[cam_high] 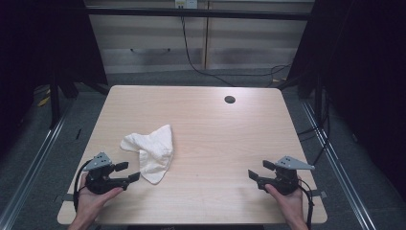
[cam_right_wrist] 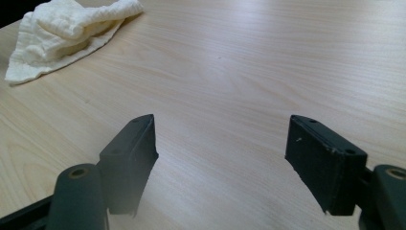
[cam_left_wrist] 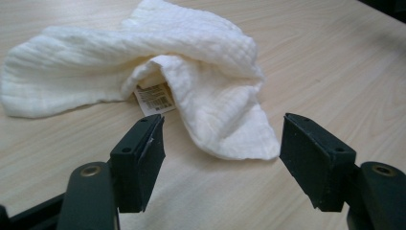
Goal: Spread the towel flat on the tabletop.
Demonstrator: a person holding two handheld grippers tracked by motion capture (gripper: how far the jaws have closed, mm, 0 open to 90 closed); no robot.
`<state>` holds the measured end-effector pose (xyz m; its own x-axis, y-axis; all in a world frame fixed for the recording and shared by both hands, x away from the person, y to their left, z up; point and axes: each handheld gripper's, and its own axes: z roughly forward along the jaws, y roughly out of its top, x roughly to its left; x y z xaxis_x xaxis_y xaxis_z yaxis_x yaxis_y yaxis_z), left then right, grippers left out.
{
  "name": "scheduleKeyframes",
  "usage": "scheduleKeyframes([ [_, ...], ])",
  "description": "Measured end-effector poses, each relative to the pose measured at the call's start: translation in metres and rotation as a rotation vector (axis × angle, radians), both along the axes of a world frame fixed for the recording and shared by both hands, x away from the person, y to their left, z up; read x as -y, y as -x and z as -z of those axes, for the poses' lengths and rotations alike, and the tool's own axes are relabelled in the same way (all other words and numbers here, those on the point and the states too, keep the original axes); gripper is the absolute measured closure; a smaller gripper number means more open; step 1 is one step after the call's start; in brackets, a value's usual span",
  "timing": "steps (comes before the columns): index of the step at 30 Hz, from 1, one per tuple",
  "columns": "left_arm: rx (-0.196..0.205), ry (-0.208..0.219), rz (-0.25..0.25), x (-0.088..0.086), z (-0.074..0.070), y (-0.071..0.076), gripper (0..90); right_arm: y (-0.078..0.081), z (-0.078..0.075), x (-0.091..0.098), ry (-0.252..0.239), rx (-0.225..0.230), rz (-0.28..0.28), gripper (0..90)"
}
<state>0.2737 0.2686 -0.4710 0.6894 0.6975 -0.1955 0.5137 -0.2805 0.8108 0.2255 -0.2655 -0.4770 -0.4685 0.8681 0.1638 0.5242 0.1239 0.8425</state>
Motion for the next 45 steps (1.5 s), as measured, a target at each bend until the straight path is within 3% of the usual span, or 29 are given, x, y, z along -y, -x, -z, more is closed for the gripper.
scheduleKeyframes([
  [8,0.015,-0.02,-0.001,0.011,-0.012,-0.02,36.0,0.001,-0.001,0.0,-0.005,-0.003,0.004,25.6],
  [10,0.026,-0.036,0.006,0.018,-0.014,-0.033,42.6,0.004,-0.003,0.0,-0.011,0.001,-0.001,25.5],
  [14,0.028,-0.053,0.001,0.027,-0.009,-0.048,43.1,0.005,-0.004,0.0,-0.008,0.004,-0.013,25.4],
  [15,0.031,-0.09,-0.013,0.033,-0.006,-0.057,42.7,0.005,-0.004,0.0,-0.011,0.004,-0.012,25.2],
  [16,0.03,-0.099,-0.018,0.034,-0.005,-0.062,42.6,0.005,-0.004,0.001,-0.013,0.003,-0.013,25.2],
  [18,0.013,-0.07,-0.024,0.034,-0.002,-0.07,41.3,0.003,-0.002,0.001,-0.009,-0.007,-0.013,25.2],
  [20,-0.001,-0.084,-0.027,0.035,0.003,-0.075,41.0,0.002,-0.001,0.001,-0.007,-0.023,-0.02,25.2],
  [24,-0.017,-0.119,-0.011,0.036,0.014,-0.079,44.1,0.001,-0.001,-0.002,-0.002,-0.022,-0.029,25.2],
  [26,-0.036,-0.109,-0.004,0.036,0.017,-0.081,57.5,0.001,-0.001,-0.003,0.001,-0.023,-0.038,25.2],
  [27,-0.052,-0.132,-0.004,0.037,0.019,-0.082,67.8,0.001,-0.001,-0.004,0.0,-0.024,-0.039,25.2],
  [28,-0.051,-0.154,-0.003,0.038,0.021,-0.082,70.8,0.001,-0.001,-0.005,0.002,-0.029,-0.042,25.3],
  [32,-0.064,-0.139,0.006,0.04,0.023,-0.082,82.8,0.002,-0.001,-0.006,0.019,-0.032,-0.039,25.4],
  [34,-0.064,-0.126,0.013,0.039,0.022,-0.082,84.4,0.002,-0.001,-0.006,0.02,-0.034,-0.036,25.4],
  [35,-0.064,-0.096,0.026,0.04,0.02,-0.081,84.5,0.002,-0.001,-0.005,0.02,-0.035,-0.036,25.5],
  [45,-0.047,-0.057,0.078,0.063,0.011,-0.071,84.4,0.004,-0.001,-0.005,0.014,-0.036,-0.034,25.5],
])
